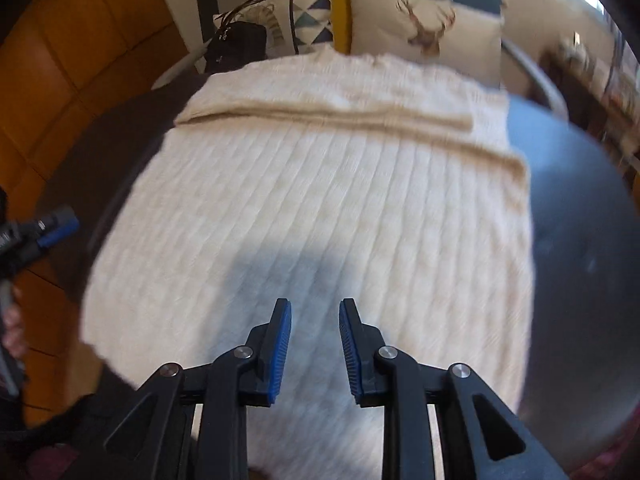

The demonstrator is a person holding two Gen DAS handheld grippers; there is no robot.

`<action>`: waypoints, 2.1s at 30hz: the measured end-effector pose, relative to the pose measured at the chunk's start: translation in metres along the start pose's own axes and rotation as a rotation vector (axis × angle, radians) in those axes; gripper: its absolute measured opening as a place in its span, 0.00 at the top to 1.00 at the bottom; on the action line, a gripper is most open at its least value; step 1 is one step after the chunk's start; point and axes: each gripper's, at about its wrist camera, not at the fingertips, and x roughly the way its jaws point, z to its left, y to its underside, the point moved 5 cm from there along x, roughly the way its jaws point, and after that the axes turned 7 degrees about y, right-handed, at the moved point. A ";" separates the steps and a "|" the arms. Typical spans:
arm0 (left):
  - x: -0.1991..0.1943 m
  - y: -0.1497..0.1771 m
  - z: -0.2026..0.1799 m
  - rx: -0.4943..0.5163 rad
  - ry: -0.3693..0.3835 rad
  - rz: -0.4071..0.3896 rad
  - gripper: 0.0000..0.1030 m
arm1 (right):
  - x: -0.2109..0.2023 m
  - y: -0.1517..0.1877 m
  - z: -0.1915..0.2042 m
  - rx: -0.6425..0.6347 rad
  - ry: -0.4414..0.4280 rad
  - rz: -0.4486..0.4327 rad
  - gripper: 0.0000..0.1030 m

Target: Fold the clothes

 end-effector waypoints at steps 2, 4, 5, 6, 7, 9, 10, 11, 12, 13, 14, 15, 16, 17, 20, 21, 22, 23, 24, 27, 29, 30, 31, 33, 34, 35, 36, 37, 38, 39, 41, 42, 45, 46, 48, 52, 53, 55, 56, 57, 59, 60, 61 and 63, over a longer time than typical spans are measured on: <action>0.012 -0.011 -0.006 0.056 -0.031 0.019 0.58 | 0.022 -0.010 -0.014 -0.064 0.108 0.030 0.75; 0.023 -0.022 -0.012 0.112 -0.063 0.038 0.58 | 0.047 -0.006 -0.026 -0.094 0.146 0.130 0.75; 0.029 -0.027 -0.014 0.140 -0.078 0.048 0.58 | 0.053 -0.003 -0.033 -0.089 0.135 0.163 0.75; 0.035 -0.033 -0.017 0.167 -0.094 0.058 0.59 | 0.045 -0.001 -0.046 -0.036 0.099 0.148 0.77; 0.040 -0.038 -0.020 0.195 -0.110 0.067 0.59 | 0.035 0.001 -0.060 0.023 0.057 0.128 0.77; 0.020 -0.032 -0.009 0.165 -0.045 0.051 0.59 | 0.006 0.019 -0.107 0.210 -0.111 0.066 0.75; 0.007 -0.027 -0.002 0.144 -0.007 0.041 0.58 | -0.007 0.031 -0.132 0.304 -0.199 0.043 0.74; -0.005 -0.023 0.005 0.124 0.031 0.031 0.58 | -0.013 0.046 -0.156 0.384 -0.251 0.037 0.73; -0.017 -0.016 0.014 0.096 0.059 0.032 0.58 | -0.015 0.064 -0.175 0.447 -0.277 0.049 0.73; -0.024 -0.009 0.019 0.076 0.084 0.036 0.58 | -0.017 0.083 -0.194 0.509 -0.303 0.060 0.72; -0.030 -0.002 0.023 0.060 0.108 0.040 0.58 | -0.018 0.101 -0.210 0.564 -0.327 0.073 0.70; -0.036 0.005 0.026 0.043 0.132 0.043 0.57 | -0.016 0.116 -0.215 0.590 -0.345 0.089 0.70; -0.038 0.012 0.028 0.027 0.141 0.048 0.56 | -0.014 0.130 -0.219 0.612 -0.364 0.104 0.70; -0.038 0.018 0.030 0.012 0.146 0.054 0.56 | -0.014 0.138 -0.217 0.623 -0.391 0.115 0.70; -0.033 0.030 0.026 -0.005 0.160 0.077 0.56 | -0.014 0.155 -0.210 0.637 -0.422 0.140 0.70; -0.030 0.033 0.025 -0.010 0.165 0.085 0.56 | -0.013 0.156 -0.205 0.636 -0.445 0.141 0.69; -0.028 0.037 0.023 -0.014 0.170 0.093 0.56 | -0.012 0.155 -0.202 0.636 -0.462 0.138 0.70; -0.026 0.040 0.022 -0.019 0.174 0.101 0.55 | -0.011 0.154 -0.199 0.633 -0.474 0.135 0.69; -0.024 0.044 0.020 -0.024 0.179 0.109 0.55 | -0.010 0.152 -0.197 0.626 -0.469 0.133 0.69; -0.023 0.048 0.017 -0.039 0.194 0.114 0.54 | -0.010 0.148 -0.191 0.609 -0.479 0.135 0.69; -0.024 0.048 0.019 -0.071 0.216 0.111 0.54 | -0.008 0.146 -0.184 0.591 -0.499 0.148 0.69; -0.026 0.047 0.021 -0.087 0.223 0.106 0.54 | -0.007 0.144 -0.180 0.580 -0.498 0.146 0.69; -0.027 0.046 0.024 -0.103 0.231 0.101 0.53 | -0.007 0.143 -0.177 0.572 -0.498 0.145 0.68; -0.028 0.044 0.027 -0.134 0.246 0.090 0.53 | -0.005 0.142 -0.176 0.585 -0.501 0.139 0.68; -0.029 0.044 0.027 -0.150 0.268 0.092 0.53 | -0.005 0.142 -0.176 0.593 -0.503 0.137 0.68; -0.029 0.044 0.025 -0.151 0.274 0.093 0.53 | -0.005 0.141 -0.175 0.598 -0.503 0.134 0.68; -0.028 0.045 0.023 -0.148 0.274 0.092 0.53 | -0.006 0.140 -0.174 0.586 -0.494 0.130 0.68; -0.028 0.045 0.024 -0.146 0.248 0.090 0.53 | -0.006 0.139 -0.172 0.574 -0.483 0.128 0.68; -0.027 0.045 0.025 -0.143 0.215 0.088 0.53 | -0.006 0.139 -0.171 0.573 -0.477 0.128 0.68; -0.028 0.046 0.027 -0.155 0.217 0.093 0.53 | -0.006 0.139 -0.171 0.582 -0.478 0.130 0.68; -0.031 0.054 0.030 -0.223 0.282 0.095 0.53 | -0.004 0.139 -0.173 0.603 -0.497 0.134 0.68; -0.032 0.059 0.030 -0.246 0.313 0.103 0.52 | -0.003 0.140 -0.174 0.613 -0.508 0.135 0.68; -0.024 0.071 0.024 -0.274 0.354 0.124 0.49 | -0.002 0.138 -0.175 0.627 -0.523 0.139 0.68; -0.019 0.073 0.024 -0.299 0.382 0.132 0.49 | -0.002 0.137 -0.175 0.626 -0.521 0.140 0.68; -0.013 0.072 0.024 -0.336 0.410 0.134 0.49 | -0.003 0.136 -0.174 0.619 -0.513 0.141 0.68; -0.016 0.068 0.025 -0.342 0.399 0.138 0.49 | -0.018 0.132 -0.182 0.589 -0.353 0.072 0.68; -0.018 0.070 0.025 -0.327 0.379 0.139 0.49 | -0.025 0.130 -0.186 0.592 -0.314 0.046 0.68; -0.019 0.072 0.027 -0.302 0.350 0.134 0.49 | -0.038 0.122 -0.187 0.584 -0.279 -0.012 0.68; -0.019 0.071 0.027 -0.310 0.350 0.132 0.48 | -0.045 0.115 -0.185 0.573 -0.269 -0.042 0.66; -0.018 0.071 0.028 -0.321 0.353 0.131 0.46 | -0.049 0.103 -0.181 0.547 -0.276 -0.062 0.66; -0.017 0.069 0.024 -0.296 0.350 0.130 0.41 | -0.063 0.065 -0.177 0.489 -0.308 -0.126 0.66; -0.018 0.069 0.021 -0.279 0.335 0.135 0.41 | -0.080 0.046 -0.180 0.490 -0.341 -0.208 0.66; -0.018 0.068 0.018 -0.260 0.318 0.140 0.40 | -0.104 0.026 -0.181 0.494 -0.408 -0.307 0.66; -0.017 0.067 0.011 -0.201 0.288 0.142 0.40 | -0.140 0.003 -0.181 0.453 -0.517 -0.423 0.65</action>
